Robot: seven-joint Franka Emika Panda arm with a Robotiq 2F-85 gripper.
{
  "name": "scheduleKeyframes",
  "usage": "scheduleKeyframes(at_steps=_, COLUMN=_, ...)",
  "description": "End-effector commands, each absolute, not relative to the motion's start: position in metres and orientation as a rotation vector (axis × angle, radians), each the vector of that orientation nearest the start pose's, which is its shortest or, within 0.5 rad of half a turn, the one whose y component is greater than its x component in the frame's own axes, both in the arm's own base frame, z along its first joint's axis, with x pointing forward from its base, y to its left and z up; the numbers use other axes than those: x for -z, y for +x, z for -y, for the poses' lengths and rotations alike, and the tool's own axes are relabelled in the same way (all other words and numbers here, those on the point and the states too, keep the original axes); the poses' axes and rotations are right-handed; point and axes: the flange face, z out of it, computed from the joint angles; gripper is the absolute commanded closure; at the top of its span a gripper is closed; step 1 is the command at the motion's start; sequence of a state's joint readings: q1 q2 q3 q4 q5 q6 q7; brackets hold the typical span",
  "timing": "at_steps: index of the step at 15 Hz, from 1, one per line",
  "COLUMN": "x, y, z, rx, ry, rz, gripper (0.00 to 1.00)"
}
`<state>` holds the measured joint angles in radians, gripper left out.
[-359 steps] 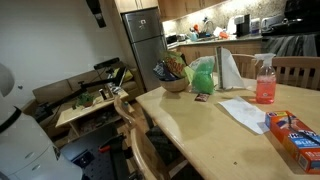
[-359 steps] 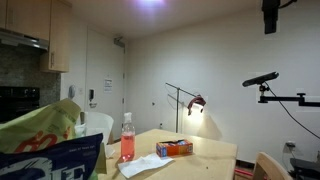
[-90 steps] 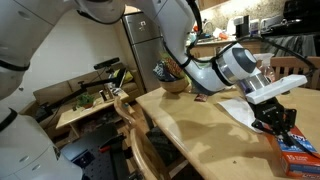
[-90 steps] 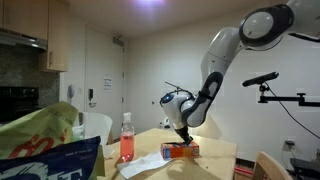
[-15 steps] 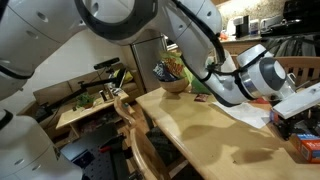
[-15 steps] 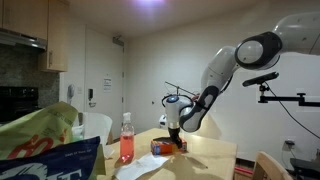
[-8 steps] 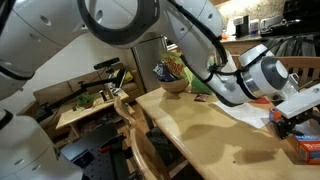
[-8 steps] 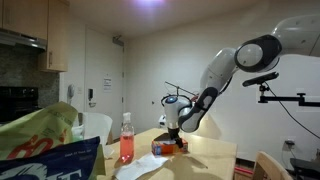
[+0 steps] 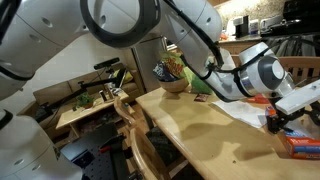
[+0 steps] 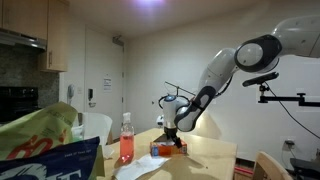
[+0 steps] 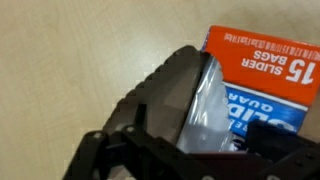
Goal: Take a ziplock bag out of the box and put it on the table
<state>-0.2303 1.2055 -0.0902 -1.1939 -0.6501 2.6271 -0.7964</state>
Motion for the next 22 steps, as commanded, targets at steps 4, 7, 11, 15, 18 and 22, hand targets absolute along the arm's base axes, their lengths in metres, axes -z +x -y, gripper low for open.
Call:
scheduleKeyframes(at_steps=4, x=-0.0544, y=0.7316, z=0.1837, rx=-0.149, ry=-3.037, rz=1.922, gripper=0.0)
scheduleKeyframes(at_steps=7, x=-0.0543, y=0.7332, z=0.1833, rx=-0.154, ry=-3.034, rz=1.917, gripper=0.35)
scheduleKeyframes(at_steps=11, x=-0.0559, y=0.7352, z=0.1838, rx=-0.16, ry=-3.041, rz=1.896, gripper=0.65)
scheduleKeyframes(at_steps=15, x=-0.0542, y=0.7349, z=0.1844, rx=-0.171, ry=-3.033, rz=1.89, gripper=0.95)
scheduleKeyframes(at_steps=18, x=-0.053, y=0.7346, z=0.1848, rx=-0.179, ry=-3.034, rz=1.888, gripper=1.0)
scheduleKeyframes(at_steps=22, x=-0.0572, y=0.7365, z=0.1854, rx=-0.164, ry=-3.05, rz=1.887, gripper=1.0)
